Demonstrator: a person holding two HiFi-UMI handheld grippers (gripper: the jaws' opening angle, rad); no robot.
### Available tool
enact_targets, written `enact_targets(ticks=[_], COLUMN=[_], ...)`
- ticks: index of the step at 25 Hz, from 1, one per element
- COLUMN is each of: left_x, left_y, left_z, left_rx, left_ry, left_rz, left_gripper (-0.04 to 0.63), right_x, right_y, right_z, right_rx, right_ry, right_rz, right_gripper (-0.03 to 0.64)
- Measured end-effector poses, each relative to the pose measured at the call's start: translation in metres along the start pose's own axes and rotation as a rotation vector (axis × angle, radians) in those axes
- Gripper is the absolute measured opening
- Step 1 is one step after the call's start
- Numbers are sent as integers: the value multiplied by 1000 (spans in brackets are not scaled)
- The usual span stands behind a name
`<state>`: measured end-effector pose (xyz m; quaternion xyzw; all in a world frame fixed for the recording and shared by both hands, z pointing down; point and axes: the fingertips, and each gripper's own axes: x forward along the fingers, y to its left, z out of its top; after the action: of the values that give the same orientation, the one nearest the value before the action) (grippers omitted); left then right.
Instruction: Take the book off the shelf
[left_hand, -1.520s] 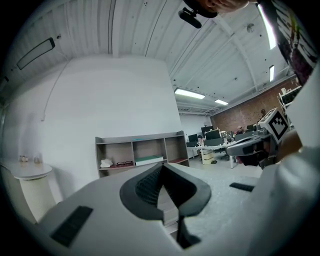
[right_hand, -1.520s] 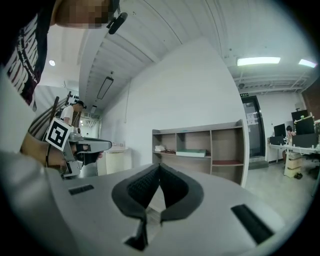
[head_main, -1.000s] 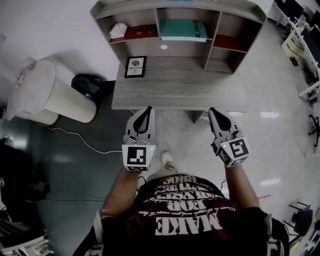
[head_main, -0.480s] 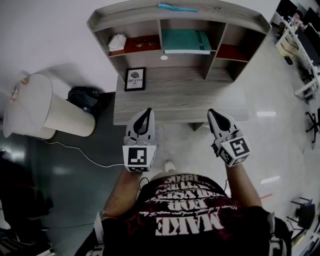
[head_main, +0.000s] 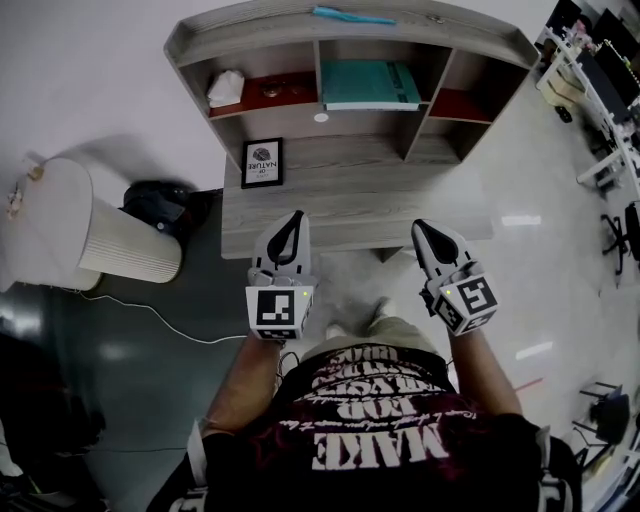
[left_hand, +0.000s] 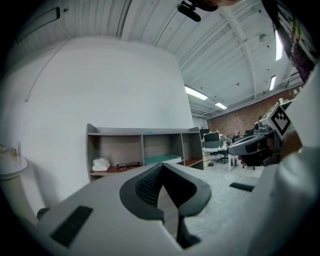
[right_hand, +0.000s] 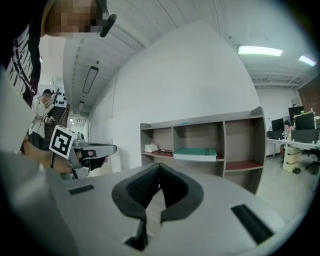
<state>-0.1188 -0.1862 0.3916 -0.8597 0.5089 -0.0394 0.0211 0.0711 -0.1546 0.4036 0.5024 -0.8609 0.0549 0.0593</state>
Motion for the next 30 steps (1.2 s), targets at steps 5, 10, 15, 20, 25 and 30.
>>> enact_targets(ticks=[5, 10, 15, 20, 25, 30], left_x=[2, 13, 34, 62, 91, 118], left_y=[5, 13, 23, 35, 41, 46], left_z=[-8, -9, -16, -23, -27, -31], left_rx=[-1, 4, 4, 10, 5, -1], left_ry=[20, 27, 54, 72, 94, 116], left_rz=[10, 26, 40, 52, 47, 47], left_gripper=[-2, -2, -2, -2, -2, -2], right_x=[5, 20, 49, 82, 111, 134], right_y=[-11, -27, -46, -64, -79, -98], right_z=[-2, 0, -1, -8, -18, -29], right_rx=[22, 41, 96, 169, 217, 271], right_ry=[-11, -31, -29, 4, 50, 104], right_rz=[-12, -9, 32, 86, 124, 133], right_gripper=[5, 5, 34, 167, 244, 361])
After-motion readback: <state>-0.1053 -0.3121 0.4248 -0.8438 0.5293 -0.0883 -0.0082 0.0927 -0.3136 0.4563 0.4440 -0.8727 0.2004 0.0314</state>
